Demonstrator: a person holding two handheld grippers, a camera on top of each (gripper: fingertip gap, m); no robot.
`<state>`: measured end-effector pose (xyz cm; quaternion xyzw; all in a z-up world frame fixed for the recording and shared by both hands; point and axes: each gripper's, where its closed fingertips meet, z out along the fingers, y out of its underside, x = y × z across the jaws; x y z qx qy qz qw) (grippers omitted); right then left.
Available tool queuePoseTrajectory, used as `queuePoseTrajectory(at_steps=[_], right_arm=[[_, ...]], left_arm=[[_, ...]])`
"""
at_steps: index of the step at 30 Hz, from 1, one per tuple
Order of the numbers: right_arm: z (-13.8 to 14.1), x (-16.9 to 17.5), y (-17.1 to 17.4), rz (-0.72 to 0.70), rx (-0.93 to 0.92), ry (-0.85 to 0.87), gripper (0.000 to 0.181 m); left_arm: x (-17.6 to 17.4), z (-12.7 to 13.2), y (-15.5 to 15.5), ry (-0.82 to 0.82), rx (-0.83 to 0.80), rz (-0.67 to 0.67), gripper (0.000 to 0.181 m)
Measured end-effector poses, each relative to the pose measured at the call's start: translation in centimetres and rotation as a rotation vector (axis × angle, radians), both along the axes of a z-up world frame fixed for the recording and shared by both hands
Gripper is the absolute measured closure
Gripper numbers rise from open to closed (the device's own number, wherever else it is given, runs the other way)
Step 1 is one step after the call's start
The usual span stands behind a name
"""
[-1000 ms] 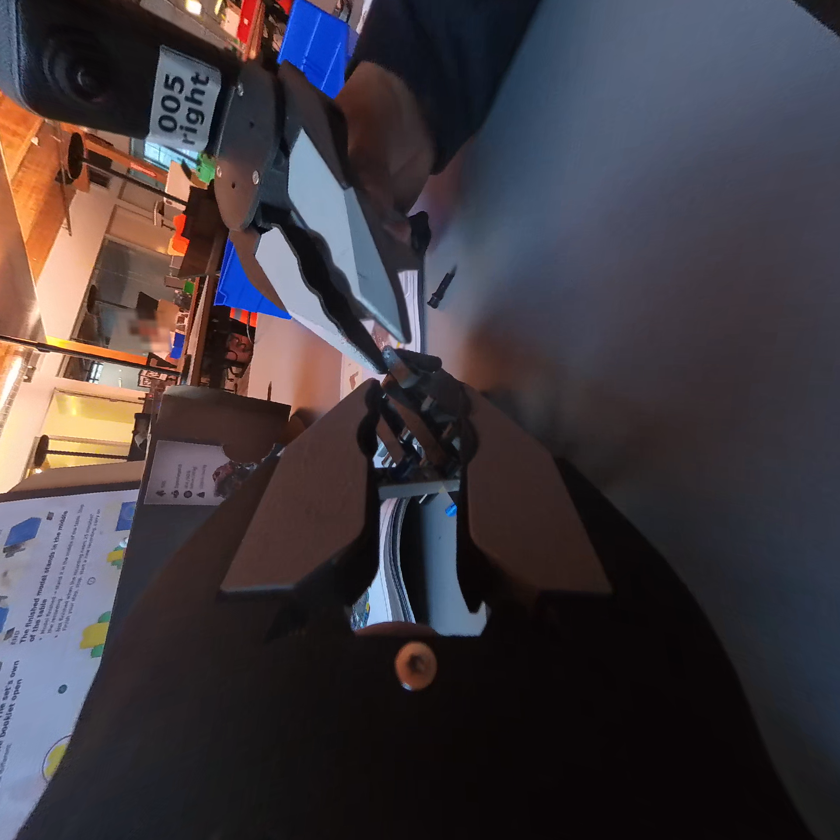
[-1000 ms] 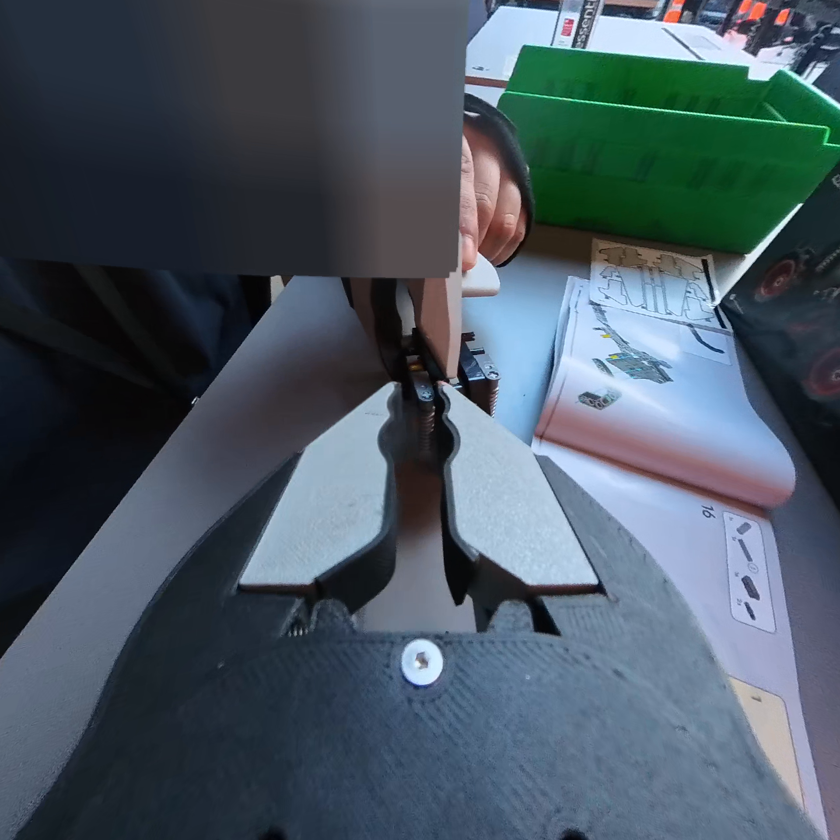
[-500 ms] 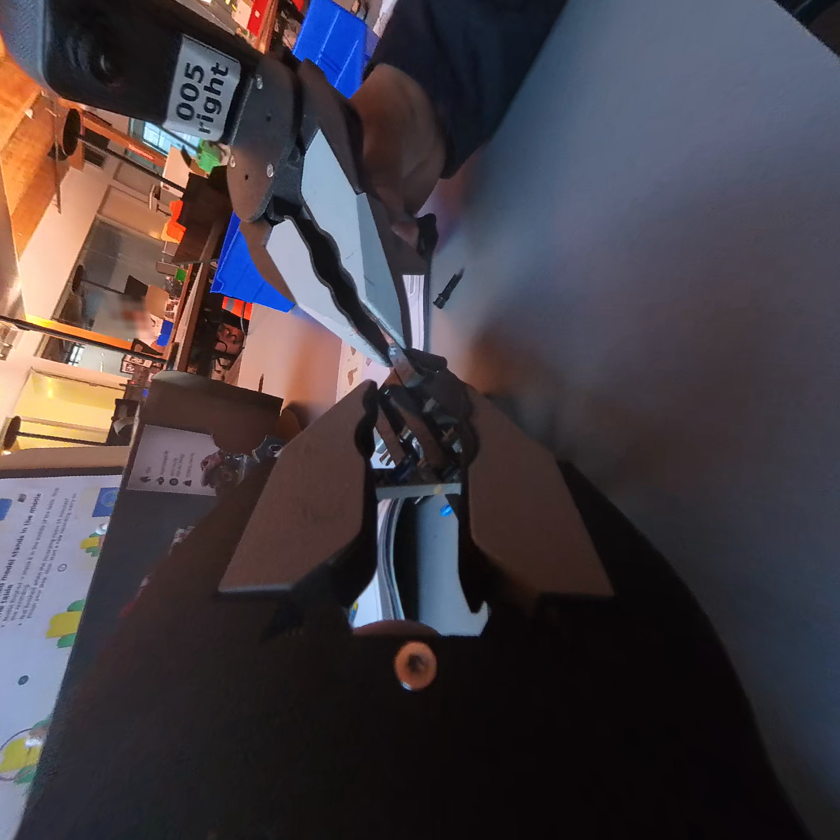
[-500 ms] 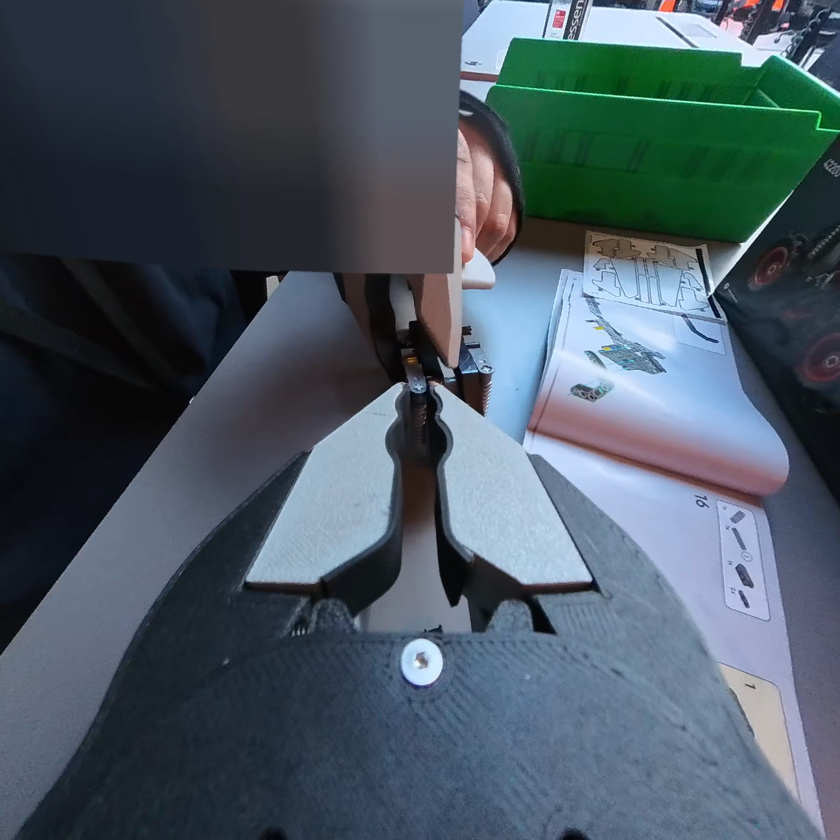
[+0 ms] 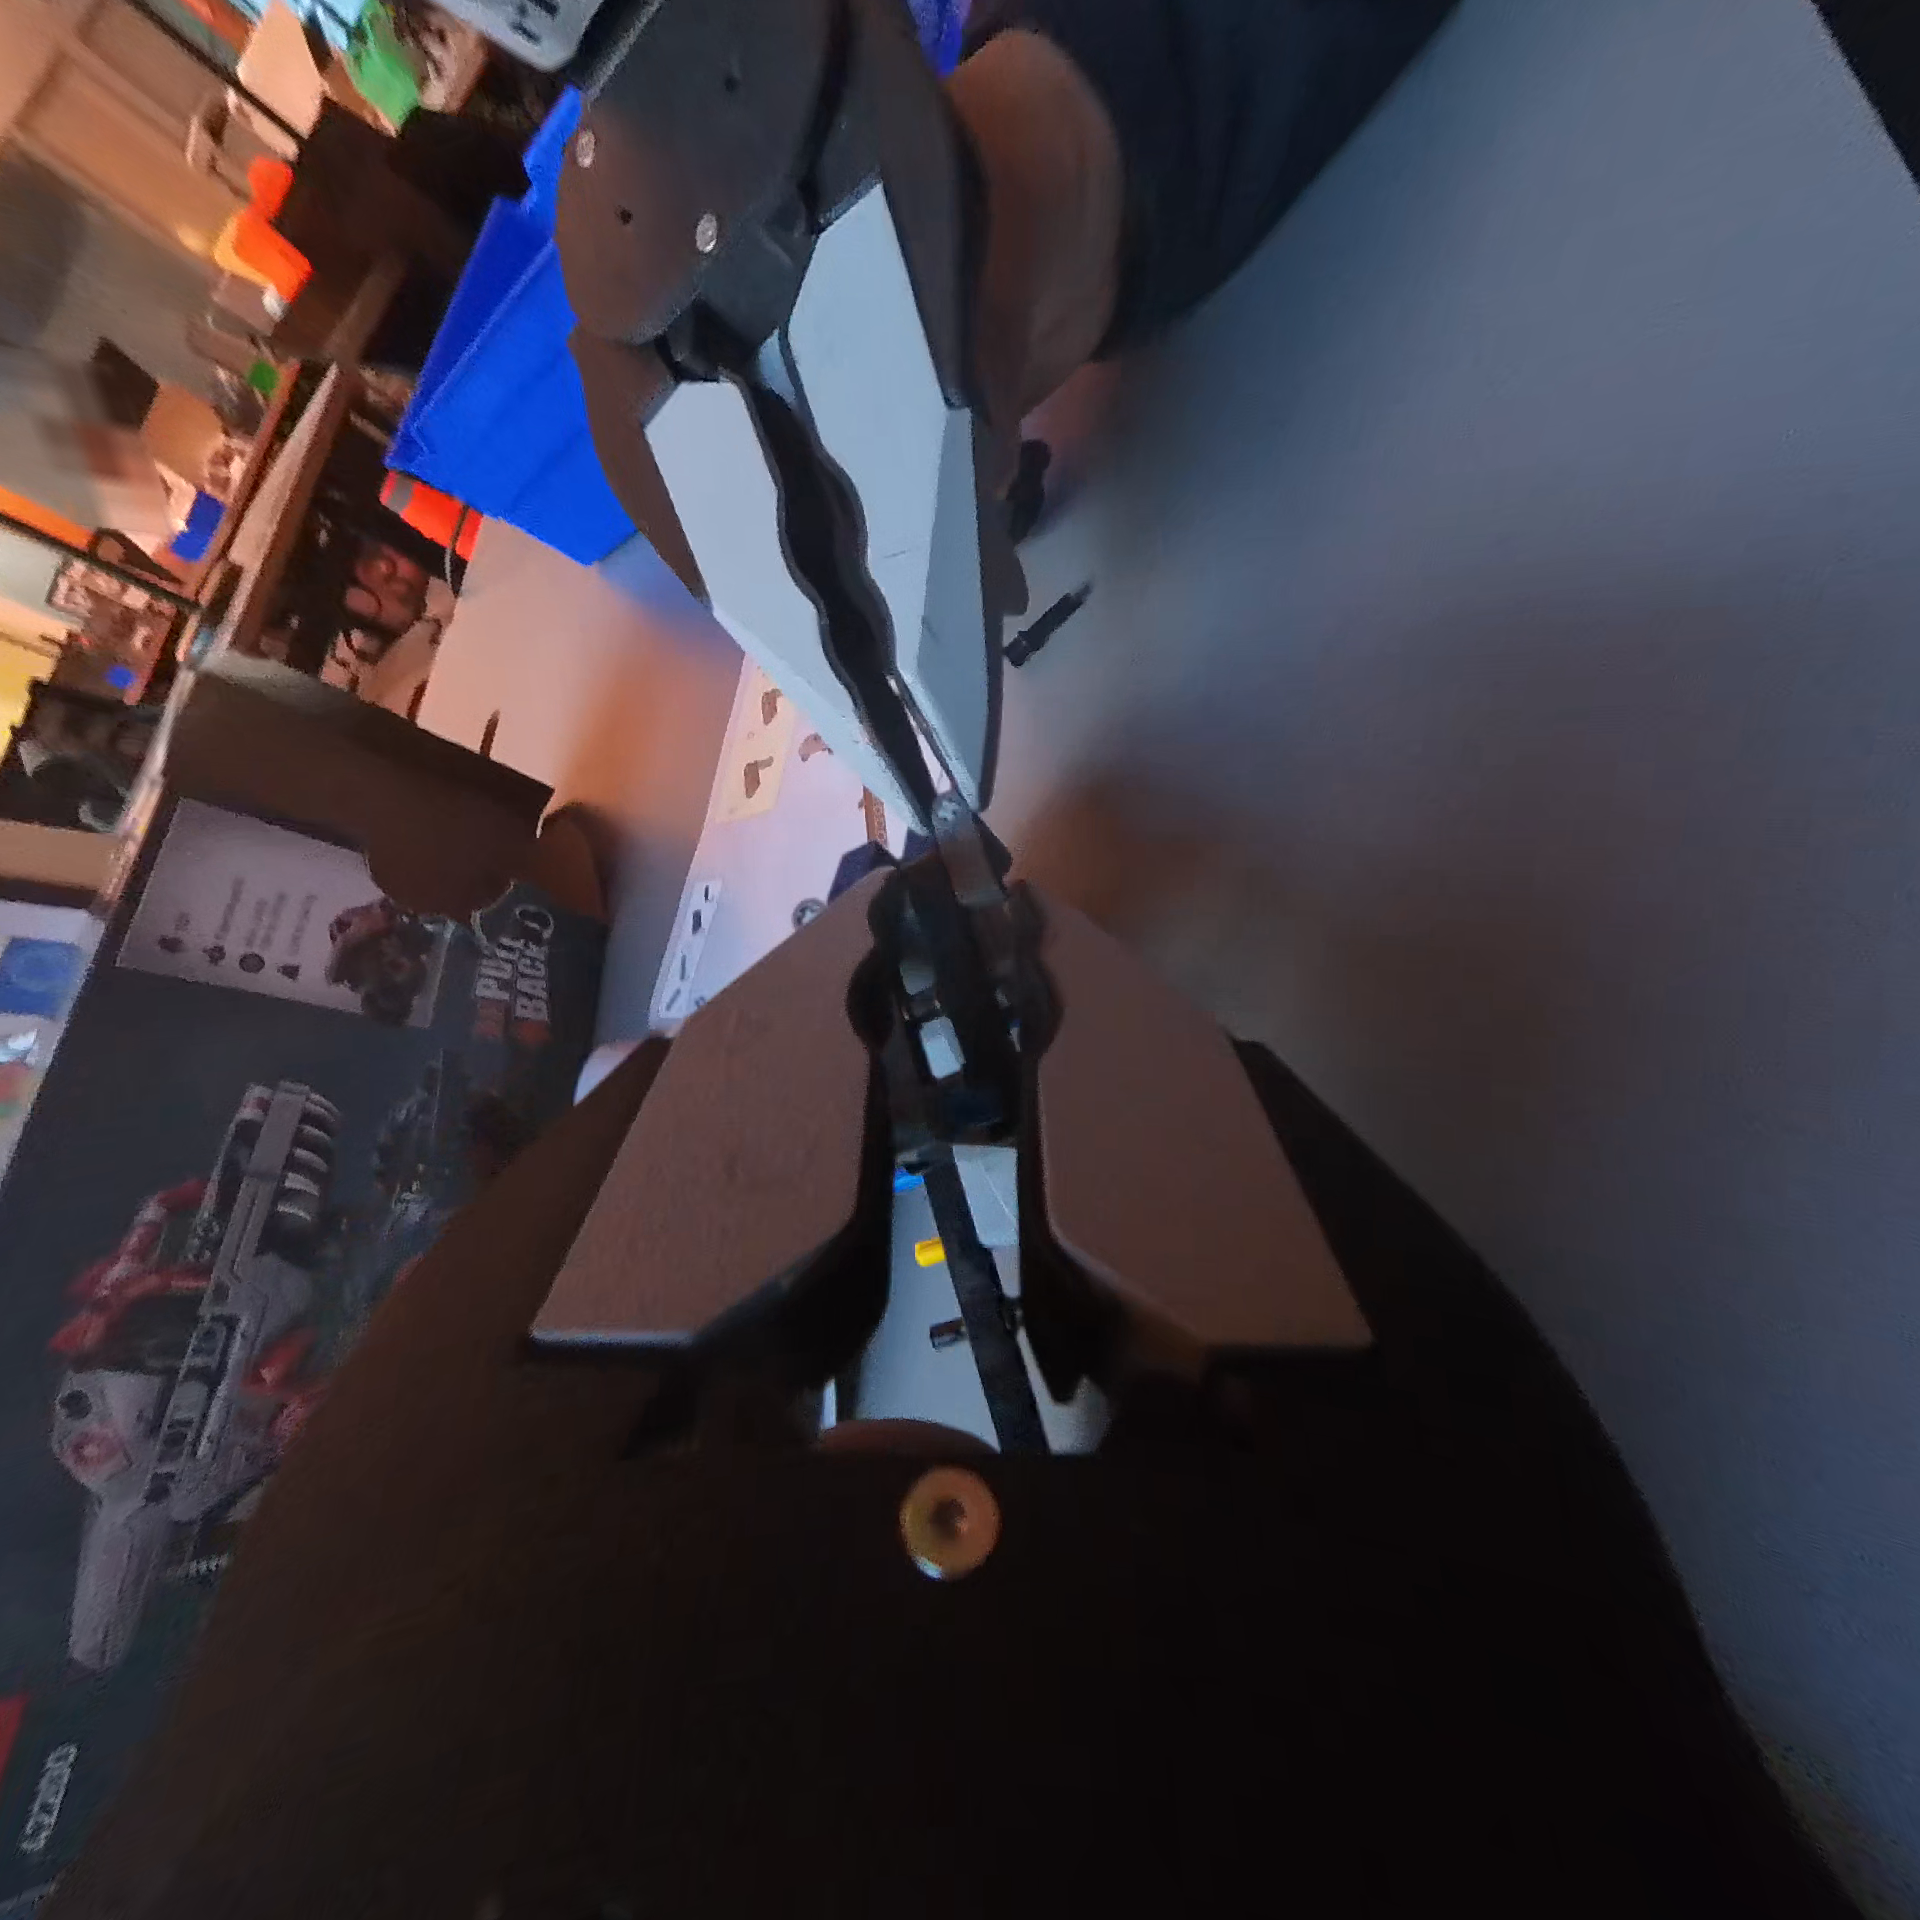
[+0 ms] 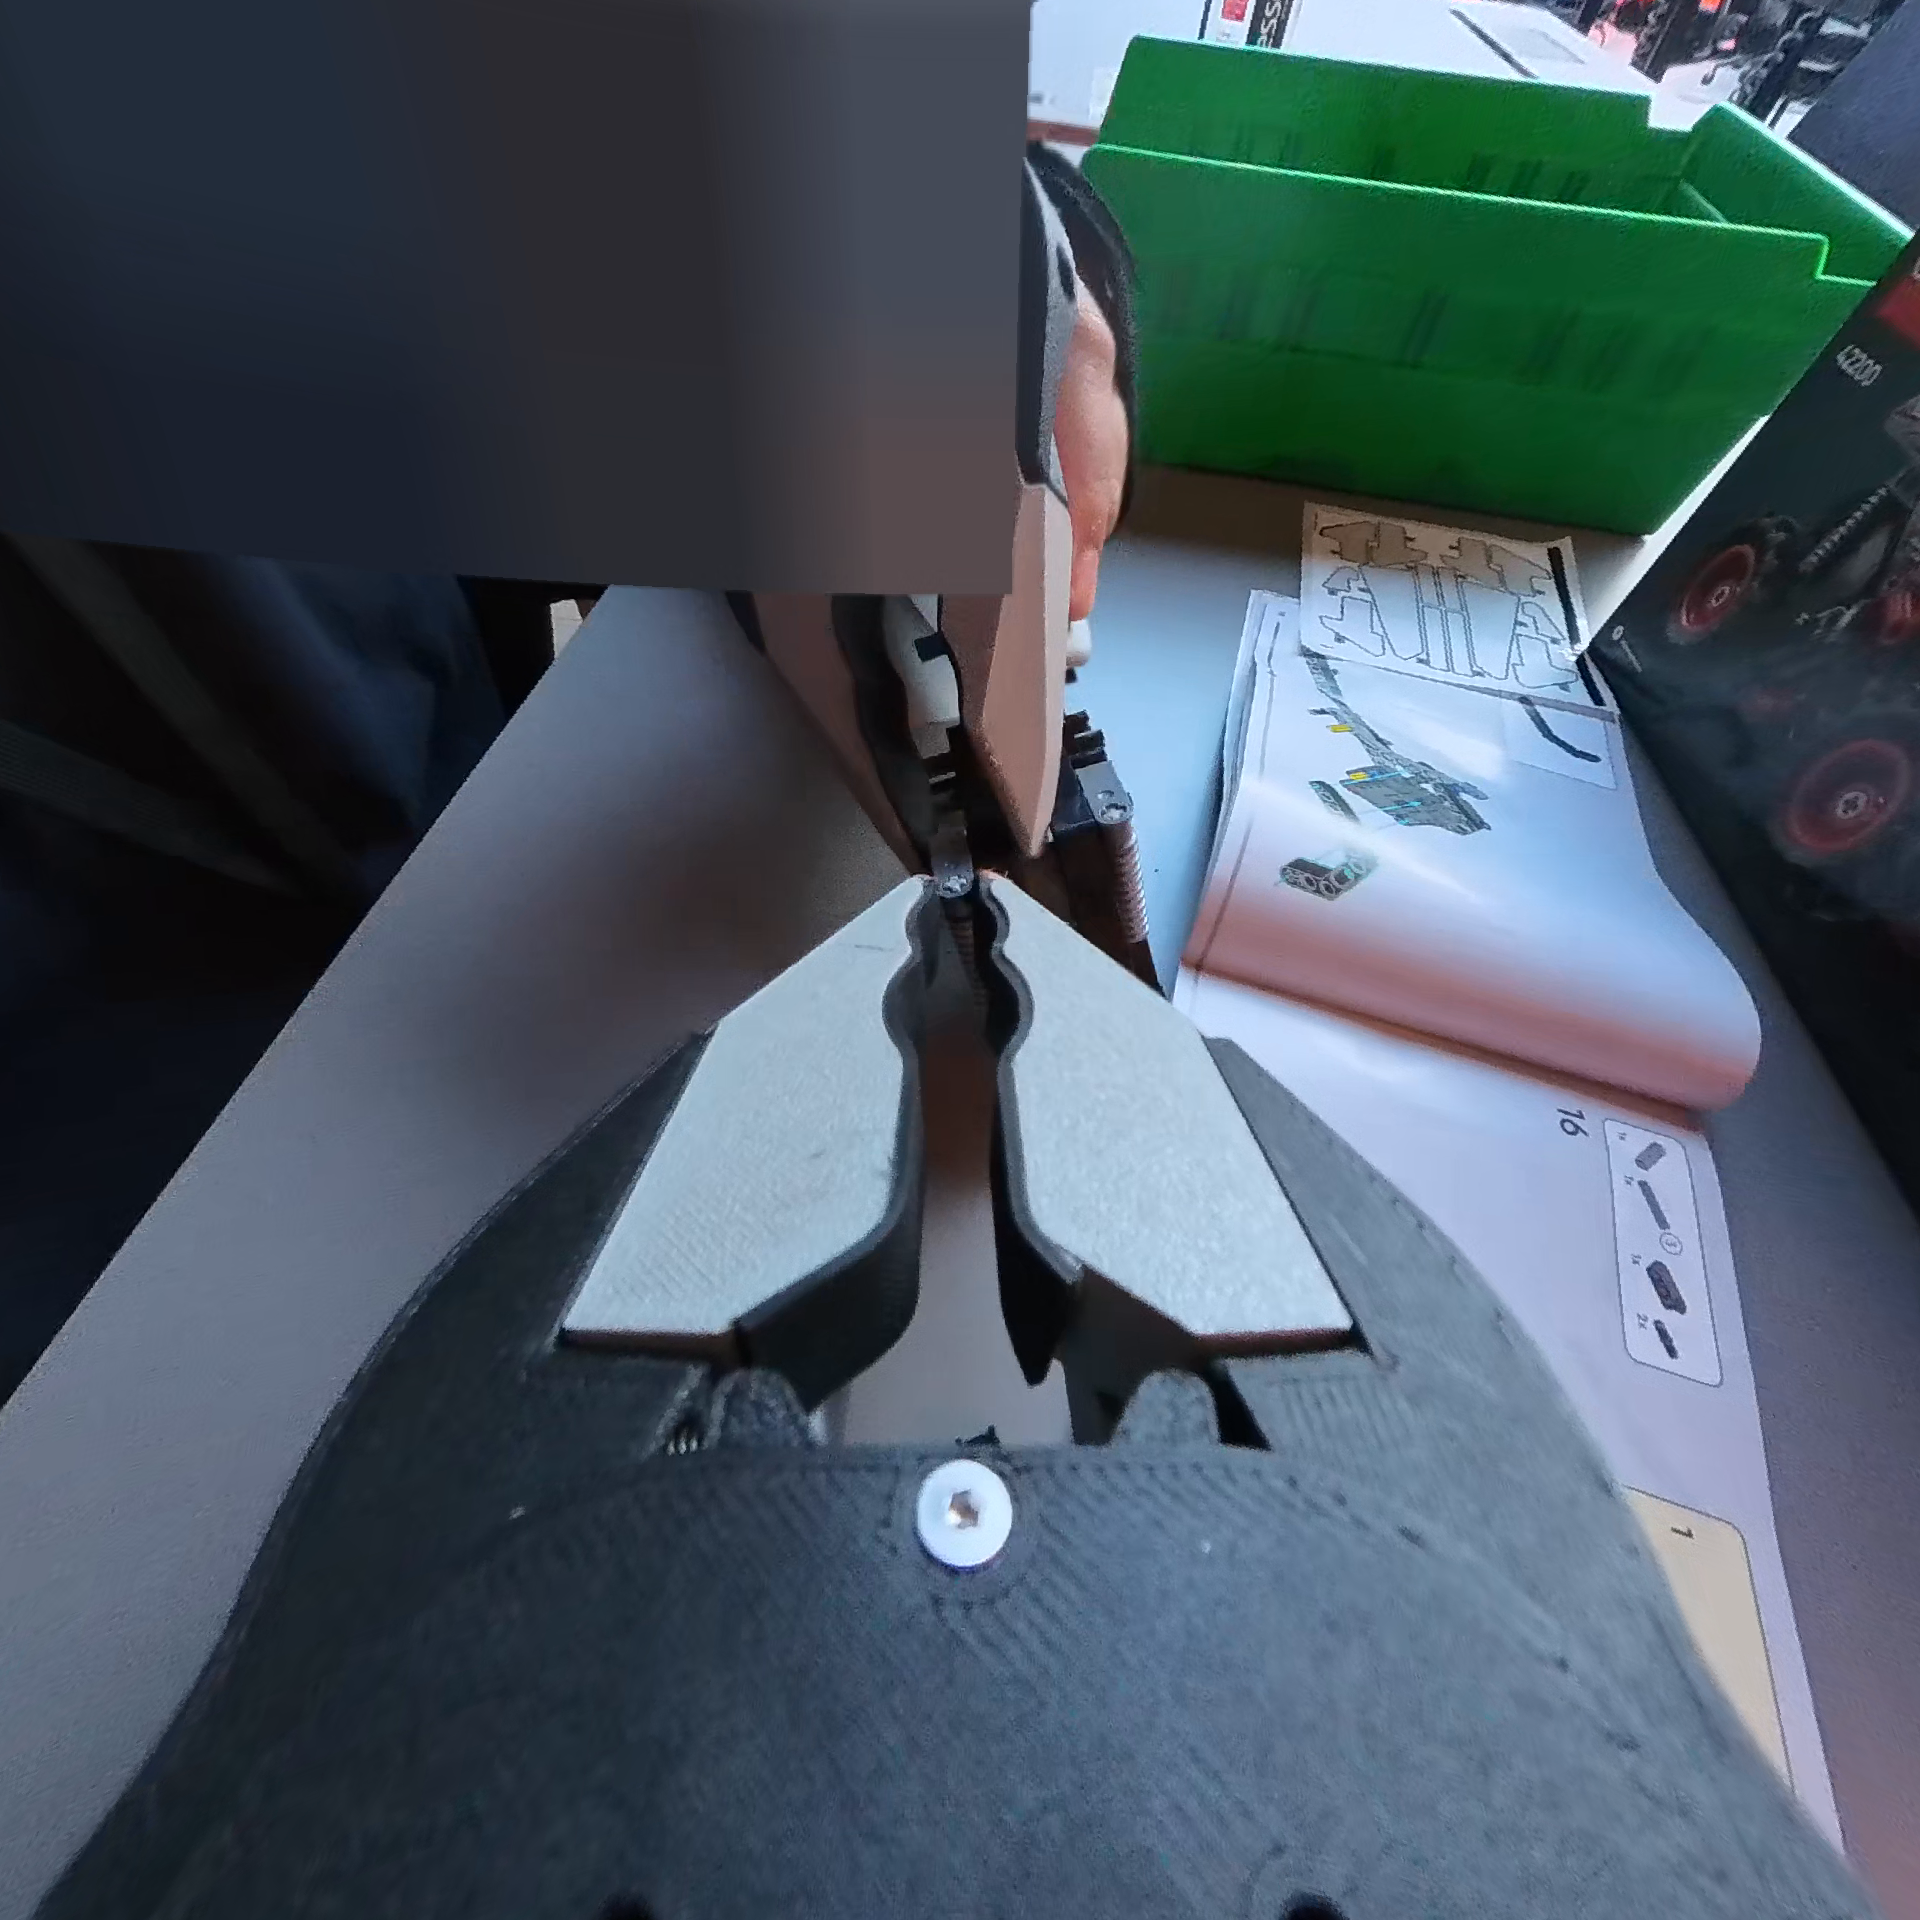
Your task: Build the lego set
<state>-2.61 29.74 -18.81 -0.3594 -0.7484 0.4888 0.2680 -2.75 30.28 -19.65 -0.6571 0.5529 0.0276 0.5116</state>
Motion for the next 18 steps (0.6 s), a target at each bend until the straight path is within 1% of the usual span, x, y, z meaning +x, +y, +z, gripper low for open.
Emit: queuePoseTrajectory(at_steps=[4,6,8,11,15,18], right_arm=[[-0.07,-0.07,0.09,-0.006,0.04,0.01,0.178],[-0.11,-0.04,-0.01,-0.003,0.076,0.021,0.178],[-0.2,0.07,-0.32,0.014,0.122,0.036,0.178],[-0.2,0.09,-0.51,0.02,0.232,0.082,0.176],[-0.01,-0.15,-0.72,0.012,0.258,0.098,0.176],[-0.1,-0.14,-0.78,0.015,0.324,0.124,0.177]], left_arm=[[-0.14,-0.07,0.09,0.035,-0.02,0.064,0.163],[-0.13,-0.1,-0.01,0.056,-0.015,0.074,0.164],[-0.06,-0.16,-0.26,0.077,-0.006,0.052,0.163],[-0.01,-0.12,-0.43,0.054,-0.035,0.038,0.164],[-0.02,-0.08,-0.45,0.015,-0.058,0.025,0.164],[0.02,-0.1,-0.51,0.021,-0.047,0.024,0.164]])
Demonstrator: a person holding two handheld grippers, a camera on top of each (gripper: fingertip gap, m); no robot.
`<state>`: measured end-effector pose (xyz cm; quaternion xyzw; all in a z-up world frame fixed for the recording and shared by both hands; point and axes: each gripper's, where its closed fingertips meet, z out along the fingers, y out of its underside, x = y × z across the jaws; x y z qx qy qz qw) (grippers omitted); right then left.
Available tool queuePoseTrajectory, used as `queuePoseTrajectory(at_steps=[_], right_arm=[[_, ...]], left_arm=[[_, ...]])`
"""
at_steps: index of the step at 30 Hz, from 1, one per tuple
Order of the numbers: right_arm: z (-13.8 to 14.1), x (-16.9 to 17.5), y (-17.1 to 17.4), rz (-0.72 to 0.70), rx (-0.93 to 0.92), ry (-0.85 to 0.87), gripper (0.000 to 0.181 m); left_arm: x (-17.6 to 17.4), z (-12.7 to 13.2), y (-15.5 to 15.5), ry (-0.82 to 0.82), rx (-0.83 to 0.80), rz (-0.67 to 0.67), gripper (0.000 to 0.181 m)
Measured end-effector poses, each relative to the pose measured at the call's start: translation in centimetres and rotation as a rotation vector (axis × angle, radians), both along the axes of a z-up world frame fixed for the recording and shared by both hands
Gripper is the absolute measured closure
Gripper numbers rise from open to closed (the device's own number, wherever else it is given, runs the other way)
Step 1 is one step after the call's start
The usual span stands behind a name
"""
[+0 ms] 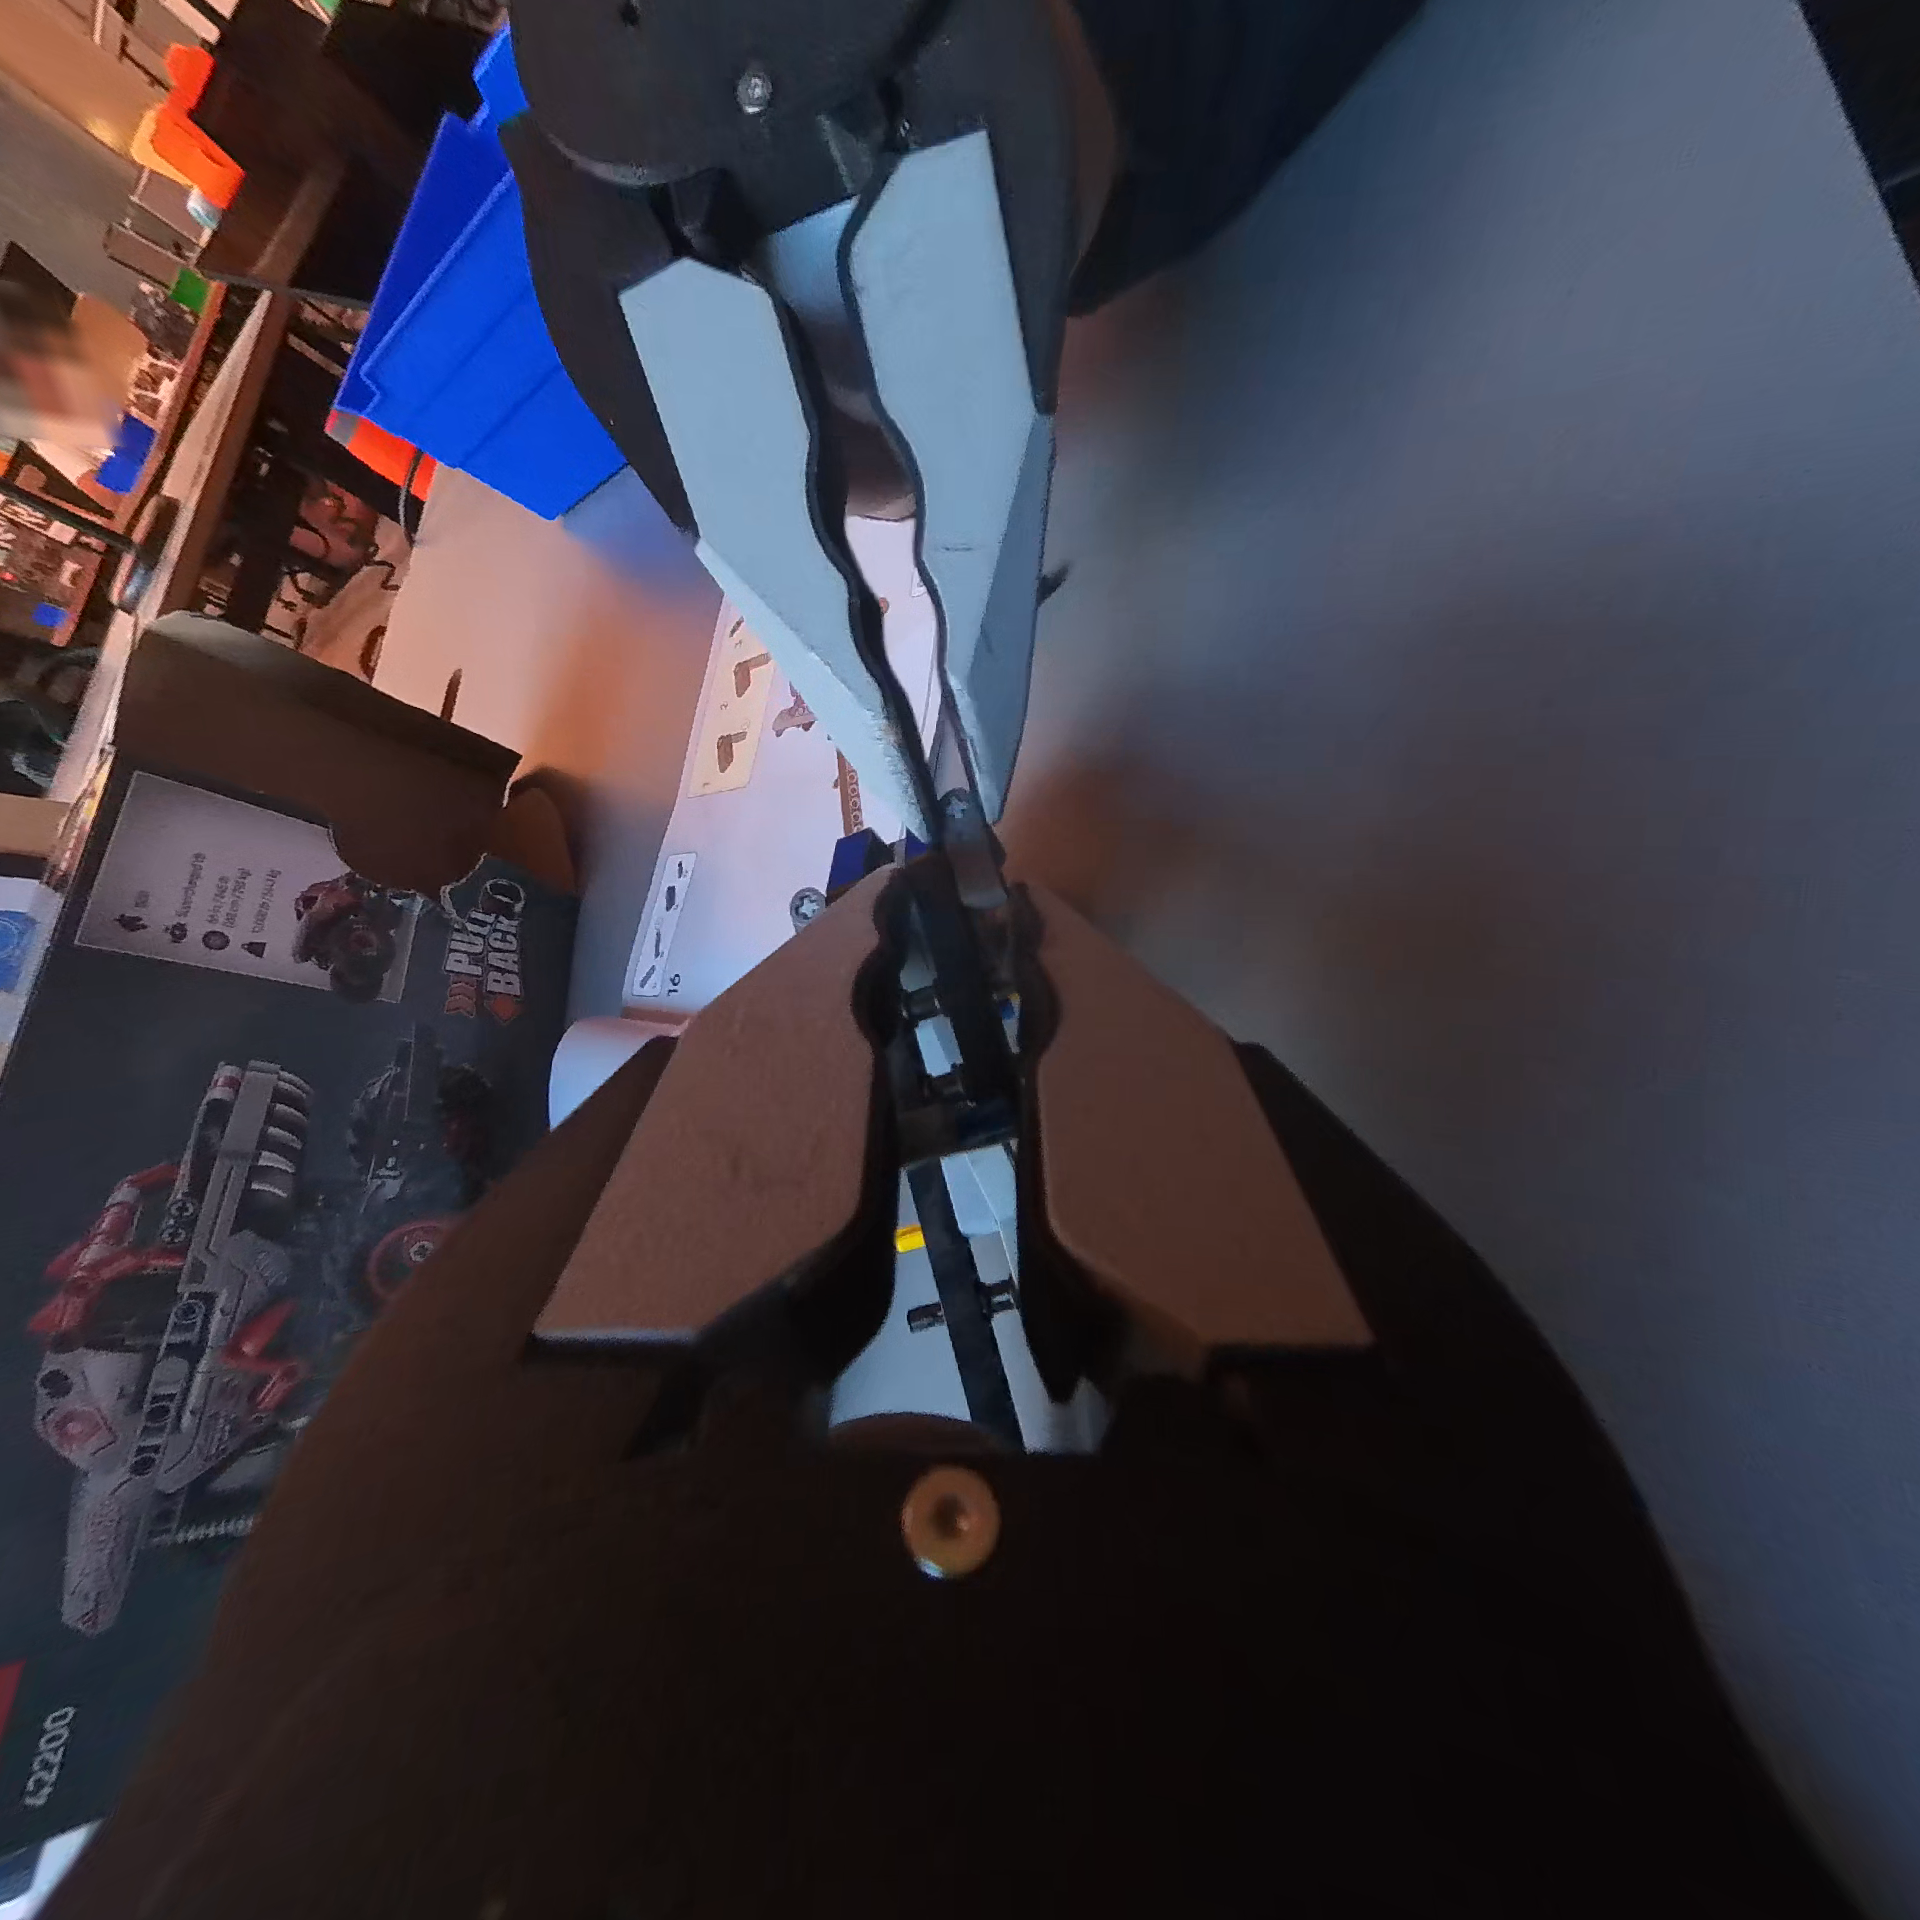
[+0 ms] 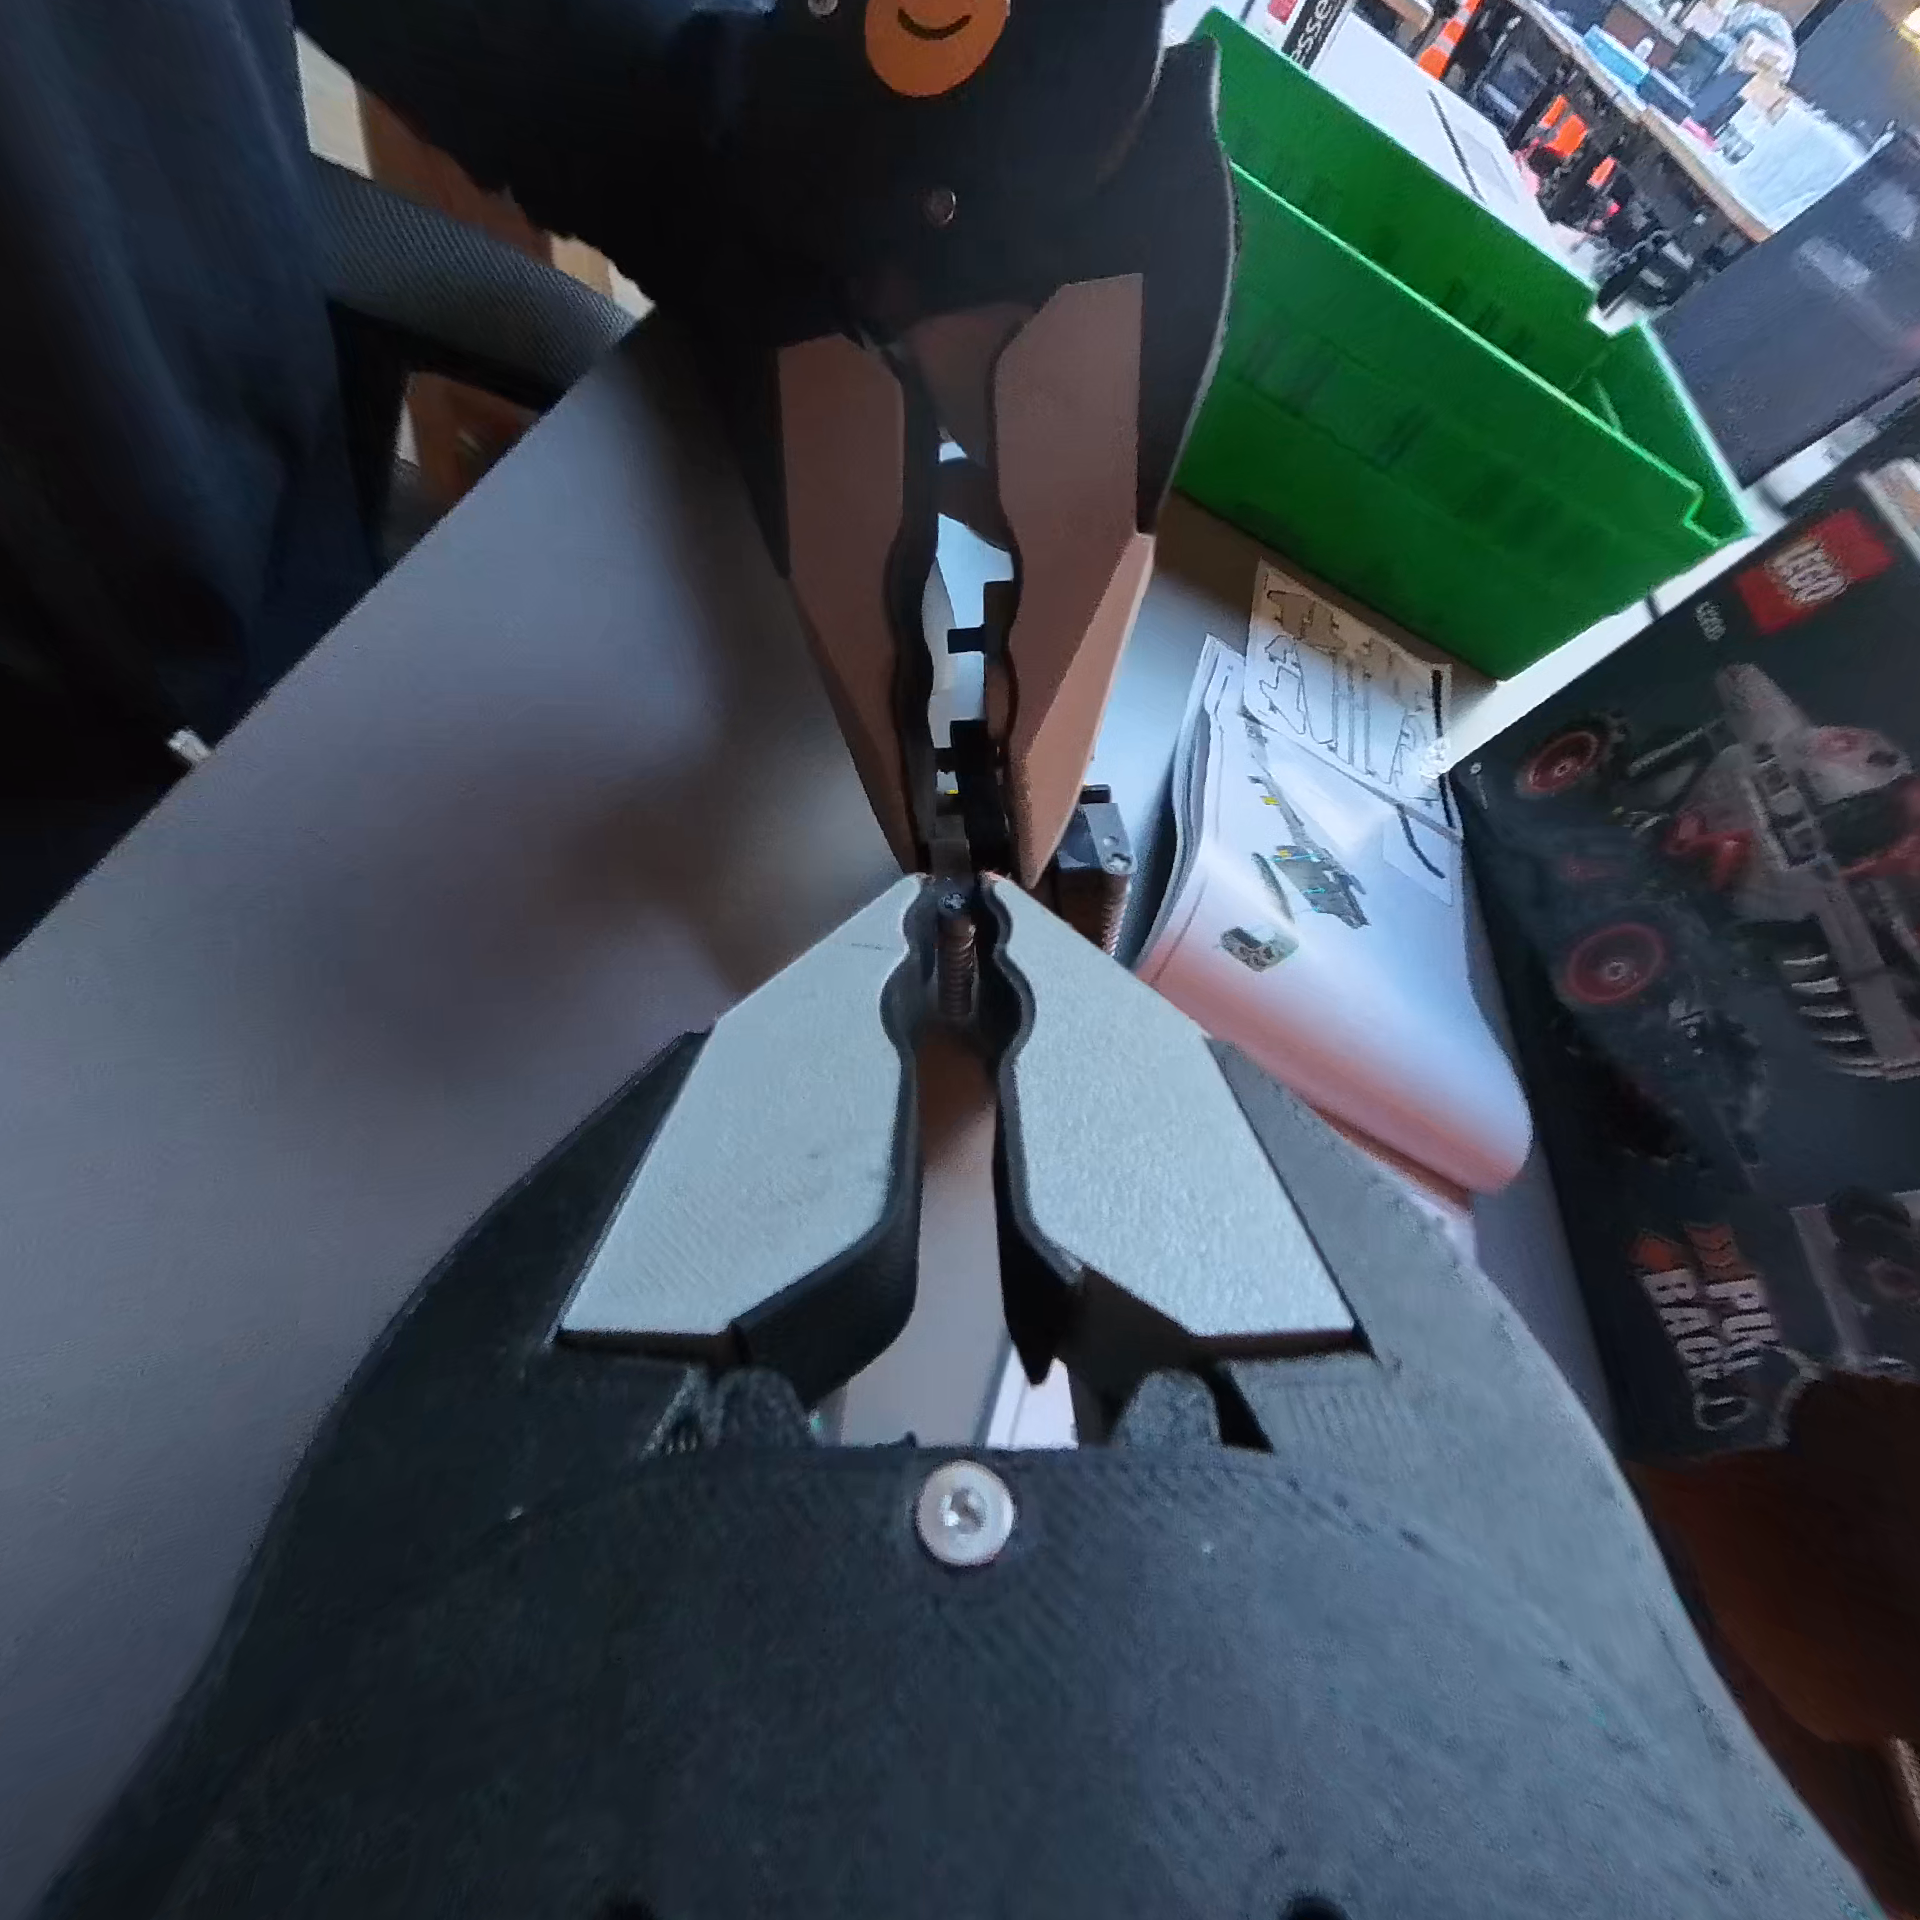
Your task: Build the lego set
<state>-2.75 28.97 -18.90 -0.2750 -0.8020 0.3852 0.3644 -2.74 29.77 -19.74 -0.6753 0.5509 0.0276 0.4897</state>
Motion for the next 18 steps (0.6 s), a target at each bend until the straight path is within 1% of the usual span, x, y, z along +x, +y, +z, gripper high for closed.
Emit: queuePoseTrajectory(at_steps=[5,6,9,11,13,16,18], right_arm=[[0.0,-0.1,-0.1,0.004,0.17,0.103,0.177],[0.0,-0.1,-0.1,0.003,0.17,0.096,0.177],[0.0,0.0,0.0,0.007,0.078,0.041,0.177],[0.1,-0.1,0.1,0.007,0.053,0.043,0.177],[0.1,-0.1,0.2,0.005,0.055,0.043,0.177],[0.1,-0.2,0.3,-0.008,0.064,0.04,0.177],[0.0,-0.3,0.3,-0.018,0.066,0.033,0.177]], left_arm=[[0.0,0.1,-0.2,-0.077,-0.029,-0.03,0.164],[0.0,0.1,-0.2,-0.092,-0.038,-0.037,0.164],[0.1,0.2,-0.3,-0.111,-0.067,-0.023,0.164],[0.1,0.1,-0.5,-0.114,-0.097,-0.014,0.159],[-0.1,0.2,-0.5,-0.128,-0.117,0.004,0.162],[-0.8,0.4,-0.3,-0.165,-0.178,0.056,0.173],[-0.9,0.4,-0.3,-0.195,-0.234,0.091,0.174]])
